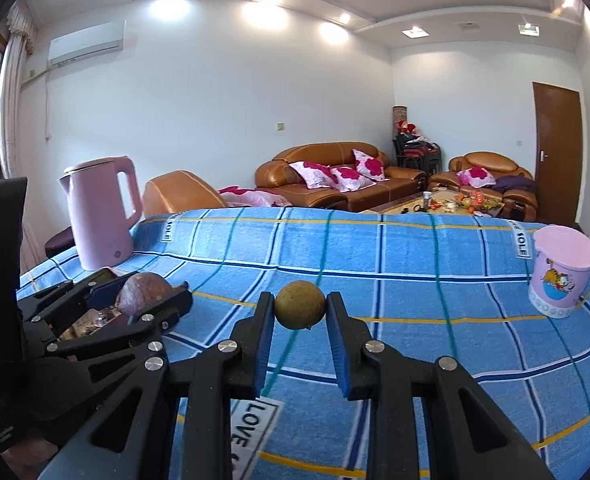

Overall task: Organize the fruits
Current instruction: 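Carry the passion fruit and yellow-green fruit in both grippers over the tin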

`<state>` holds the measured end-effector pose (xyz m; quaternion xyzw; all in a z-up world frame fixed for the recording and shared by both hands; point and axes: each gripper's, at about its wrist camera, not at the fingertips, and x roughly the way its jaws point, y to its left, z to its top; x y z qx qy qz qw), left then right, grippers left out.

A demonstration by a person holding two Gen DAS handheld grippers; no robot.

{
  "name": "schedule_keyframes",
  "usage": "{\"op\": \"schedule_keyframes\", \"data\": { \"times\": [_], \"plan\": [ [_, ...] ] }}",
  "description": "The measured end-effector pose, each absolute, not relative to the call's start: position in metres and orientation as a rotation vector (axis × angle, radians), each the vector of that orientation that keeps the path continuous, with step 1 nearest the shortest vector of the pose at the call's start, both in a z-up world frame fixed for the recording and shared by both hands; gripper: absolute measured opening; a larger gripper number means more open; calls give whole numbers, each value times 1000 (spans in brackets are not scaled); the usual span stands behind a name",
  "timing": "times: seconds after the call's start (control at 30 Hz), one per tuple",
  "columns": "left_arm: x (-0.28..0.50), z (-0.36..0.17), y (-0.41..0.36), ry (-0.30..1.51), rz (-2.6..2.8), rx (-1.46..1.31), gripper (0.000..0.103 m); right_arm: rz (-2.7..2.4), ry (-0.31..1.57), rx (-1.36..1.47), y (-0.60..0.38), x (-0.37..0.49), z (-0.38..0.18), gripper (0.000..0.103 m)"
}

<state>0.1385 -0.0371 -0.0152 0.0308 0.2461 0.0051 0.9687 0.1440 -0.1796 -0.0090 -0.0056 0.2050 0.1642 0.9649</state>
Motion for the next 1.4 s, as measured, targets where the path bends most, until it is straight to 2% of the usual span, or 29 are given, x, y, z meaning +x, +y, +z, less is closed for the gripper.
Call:
{"op": "schedule_keyframes", "data": {
  "times": [0.9, 1.4],
  "plan": [
    [102, 2, 65, 507, 200, 39, 53, 528, 433, -88, -82, 136, 12, 28],
    [96, -9, 119, 561, 297, -7, 53, 632, 471, -154, -21, 135, 0, 28]
  ]
}}
